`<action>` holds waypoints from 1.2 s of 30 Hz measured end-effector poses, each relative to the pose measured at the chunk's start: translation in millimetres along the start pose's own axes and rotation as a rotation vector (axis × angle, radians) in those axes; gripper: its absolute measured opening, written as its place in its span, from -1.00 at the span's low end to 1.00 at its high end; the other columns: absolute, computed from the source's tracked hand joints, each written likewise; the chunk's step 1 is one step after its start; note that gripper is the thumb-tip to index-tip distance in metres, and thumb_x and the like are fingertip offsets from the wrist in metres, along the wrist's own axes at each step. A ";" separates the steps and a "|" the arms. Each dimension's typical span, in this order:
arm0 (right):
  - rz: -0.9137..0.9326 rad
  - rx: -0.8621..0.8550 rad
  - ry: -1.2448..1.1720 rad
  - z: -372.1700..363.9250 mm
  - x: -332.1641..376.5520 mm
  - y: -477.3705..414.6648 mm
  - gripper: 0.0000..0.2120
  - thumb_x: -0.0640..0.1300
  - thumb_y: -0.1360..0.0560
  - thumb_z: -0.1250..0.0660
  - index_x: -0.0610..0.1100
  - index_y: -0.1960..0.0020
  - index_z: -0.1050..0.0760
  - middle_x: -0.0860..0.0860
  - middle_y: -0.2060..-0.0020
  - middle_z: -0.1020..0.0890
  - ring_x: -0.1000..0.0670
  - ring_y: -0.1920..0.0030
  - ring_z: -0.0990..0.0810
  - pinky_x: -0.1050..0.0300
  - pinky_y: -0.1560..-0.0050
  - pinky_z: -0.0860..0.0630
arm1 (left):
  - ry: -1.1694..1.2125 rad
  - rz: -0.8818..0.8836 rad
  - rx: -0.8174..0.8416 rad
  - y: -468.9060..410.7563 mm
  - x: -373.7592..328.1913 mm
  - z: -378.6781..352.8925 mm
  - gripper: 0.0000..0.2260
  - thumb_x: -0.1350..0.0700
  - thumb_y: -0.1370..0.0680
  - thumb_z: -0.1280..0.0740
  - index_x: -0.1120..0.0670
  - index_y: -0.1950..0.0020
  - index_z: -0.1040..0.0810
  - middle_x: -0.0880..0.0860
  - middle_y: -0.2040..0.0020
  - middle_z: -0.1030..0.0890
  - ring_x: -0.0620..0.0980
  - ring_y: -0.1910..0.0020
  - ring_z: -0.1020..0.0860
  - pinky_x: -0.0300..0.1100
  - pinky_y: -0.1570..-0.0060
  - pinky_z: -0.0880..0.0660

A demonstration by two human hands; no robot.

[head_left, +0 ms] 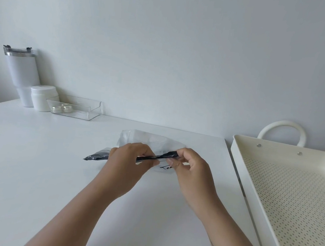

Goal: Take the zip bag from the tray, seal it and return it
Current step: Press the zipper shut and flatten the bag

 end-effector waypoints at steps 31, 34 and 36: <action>0.202 0.034 0.838 -12.2 14.7 4.2 -0.94 -0.03 -0.58 -0.25 0.09 -0.02 -0.48 0.17 0.03 -0.56 0.02 -0.18 -0.37 -0.06 -0.41 0.15 | -0.108 -0.030 0.057 -3.2 4.6 -7.1 -0.91 0.07 -0.51 -0.39 -0.09 0.18 -0.64 -0.18 0.35 -0.60 -0.15 0.38 -0.48 -0.16 0.39 -0.41; 0.255 0.052 0.859 -20.3 18.7 6.0 -0.92 -0.06 -0.57 -0.28 0.10 -0.01 -0.50 0.16 0.07 -0.58 0.03 -0.15 -0.39 0.00 -0.36 0.11 | -0.105 -0.024 0.084 -2.1 5.7 -7.6 -0.91 0.05 -0.50 -0.39 -0.10 0.18 -0.65 -0.28 0.38 -0.56 -0.20 0.45 -0.44 -0.27 0.46 -0.24; 0.250 0.057 0.842 -20.6 16.3 4.8 -0.87 -0.14 -0.58 -0.25 0.08 0.05 -0.50 0.15 0.13 -0.60 0.02 -0.06 -0.41 0.08 -0.25 -0.03 | -0.104 -0.007 0.117 -1.4 7.4 -6.1 -0.94 0.03 -0.47 -0.43 -0.09 0.20 -0.65 -0.20 0.37 -0.60 -0.19 0.46 -0.45 -0.27 0.47 -0.26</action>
Point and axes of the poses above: each hand's wrist, its own y-axis away from the middle knuckle, its own z-axis out of the back of the hand, x = y × z, the point moved 7 cm from there along -y, towards the middle knuckle
